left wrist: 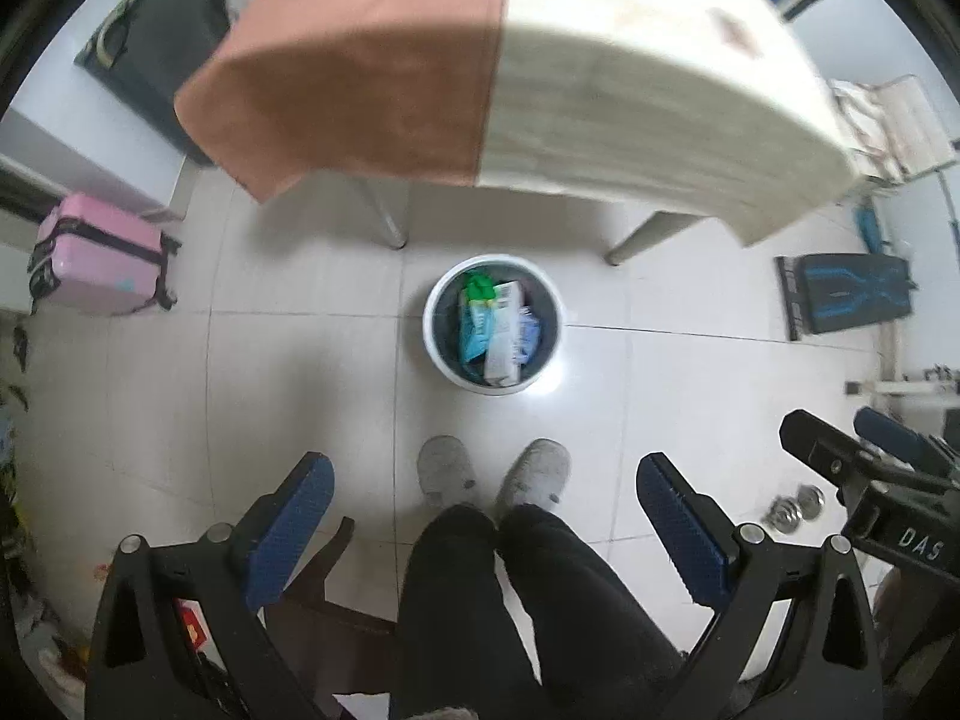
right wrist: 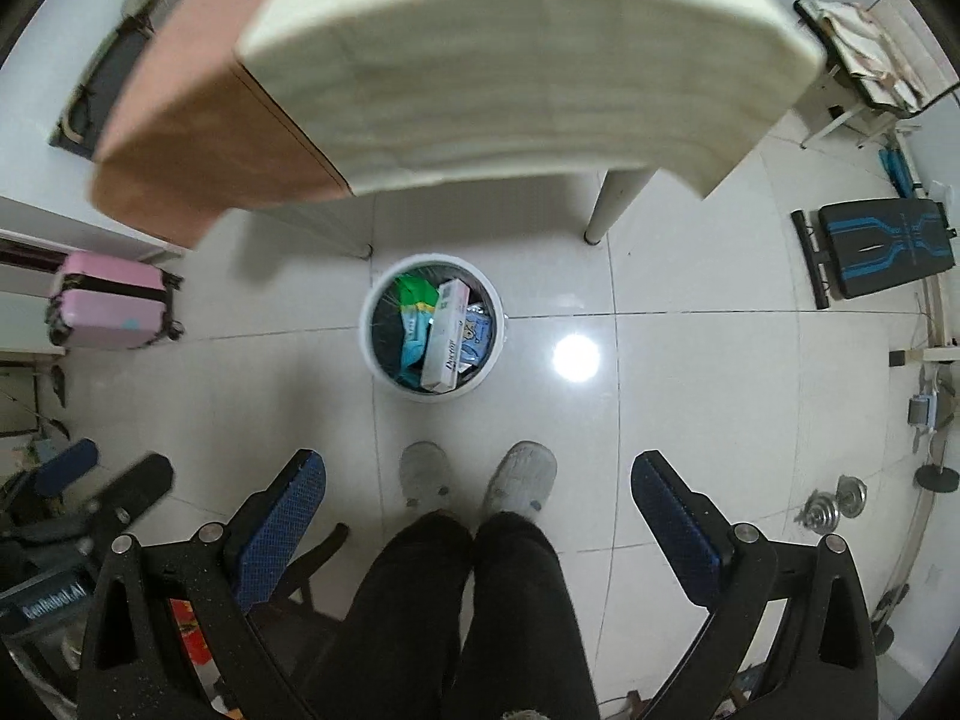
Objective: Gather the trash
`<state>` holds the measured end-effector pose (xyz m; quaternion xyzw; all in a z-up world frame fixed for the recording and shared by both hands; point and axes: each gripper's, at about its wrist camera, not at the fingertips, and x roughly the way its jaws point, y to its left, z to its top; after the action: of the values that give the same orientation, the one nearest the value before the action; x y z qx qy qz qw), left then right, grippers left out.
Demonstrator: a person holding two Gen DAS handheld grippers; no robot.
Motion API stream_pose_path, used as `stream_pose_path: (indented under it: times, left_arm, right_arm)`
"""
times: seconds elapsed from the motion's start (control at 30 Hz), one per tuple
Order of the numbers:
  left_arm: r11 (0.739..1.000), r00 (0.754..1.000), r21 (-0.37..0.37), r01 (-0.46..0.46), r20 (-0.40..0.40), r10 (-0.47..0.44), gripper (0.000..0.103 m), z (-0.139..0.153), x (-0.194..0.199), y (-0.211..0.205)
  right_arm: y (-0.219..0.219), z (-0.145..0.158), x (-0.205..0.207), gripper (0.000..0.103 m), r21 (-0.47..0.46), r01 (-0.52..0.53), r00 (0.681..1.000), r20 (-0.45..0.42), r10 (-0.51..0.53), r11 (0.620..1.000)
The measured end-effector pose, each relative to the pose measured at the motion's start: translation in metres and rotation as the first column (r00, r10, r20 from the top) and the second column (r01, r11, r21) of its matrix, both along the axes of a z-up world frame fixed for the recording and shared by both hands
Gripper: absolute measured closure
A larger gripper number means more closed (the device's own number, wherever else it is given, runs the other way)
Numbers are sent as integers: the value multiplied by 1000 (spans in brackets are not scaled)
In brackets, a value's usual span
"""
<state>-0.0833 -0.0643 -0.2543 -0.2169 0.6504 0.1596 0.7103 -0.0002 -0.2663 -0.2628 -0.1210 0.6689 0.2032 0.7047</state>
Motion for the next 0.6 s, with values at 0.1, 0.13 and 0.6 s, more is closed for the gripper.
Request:
stream_pose_path:
  times: [0.1,0.13,0.6]
  left_arm:
    - [1000,999,-20,5,47,-4,0,36,-4,-2]
    - [1000,998,-30,2,67,0,0,48,-5,-1]
    - [994,946,-109,27,325,10,0,193,-29,-5]
  right_arm:
    - [-11,51,-11,0,35,5,1000,13,-5,999]
    - [-15,68,-15,0,52,8,1000,16,-9,999]
    - [-38,243,-57,0,241,-62,996,78,45,968]
